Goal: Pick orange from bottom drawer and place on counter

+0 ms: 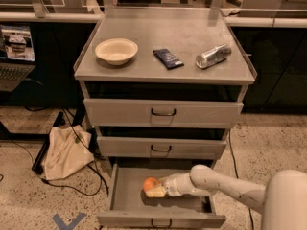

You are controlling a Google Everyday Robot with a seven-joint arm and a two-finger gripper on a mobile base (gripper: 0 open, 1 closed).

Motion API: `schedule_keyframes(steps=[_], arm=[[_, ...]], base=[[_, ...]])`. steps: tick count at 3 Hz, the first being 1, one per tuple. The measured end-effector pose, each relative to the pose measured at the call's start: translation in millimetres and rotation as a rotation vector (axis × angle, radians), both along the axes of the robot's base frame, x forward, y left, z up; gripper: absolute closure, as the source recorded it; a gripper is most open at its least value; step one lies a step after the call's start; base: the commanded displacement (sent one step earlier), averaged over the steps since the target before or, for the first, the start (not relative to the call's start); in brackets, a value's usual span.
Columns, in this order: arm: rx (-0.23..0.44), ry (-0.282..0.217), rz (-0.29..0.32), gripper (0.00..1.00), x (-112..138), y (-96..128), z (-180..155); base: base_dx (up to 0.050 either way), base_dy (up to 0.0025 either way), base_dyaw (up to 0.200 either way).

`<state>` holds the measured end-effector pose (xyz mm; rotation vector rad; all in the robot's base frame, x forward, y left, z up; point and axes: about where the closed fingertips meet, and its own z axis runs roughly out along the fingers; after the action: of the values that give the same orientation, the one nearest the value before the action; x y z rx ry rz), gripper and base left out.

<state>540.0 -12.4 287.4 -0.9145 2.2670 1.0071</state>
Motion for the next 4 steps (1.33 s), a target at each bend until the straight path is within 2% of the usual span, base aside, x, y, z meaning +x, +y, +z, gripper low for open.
schedule_keyframes(steps=[1, 3, 4], arm=[[-0.011, -0.087, -0.005, 1.00, -12.7, 2.1, 51.4], [-0.031, -0.123, 0.015, 1.00, -16.1, 6.9, 66.1], [-0.062, -0.241, 0.022, 1.00, -22.5, 3.5, 115.4]], base=[[0.000, 0.00000, 0.000], [0.000, 0.00000, 0.000], [0.000, 0.00000, 0.000]])
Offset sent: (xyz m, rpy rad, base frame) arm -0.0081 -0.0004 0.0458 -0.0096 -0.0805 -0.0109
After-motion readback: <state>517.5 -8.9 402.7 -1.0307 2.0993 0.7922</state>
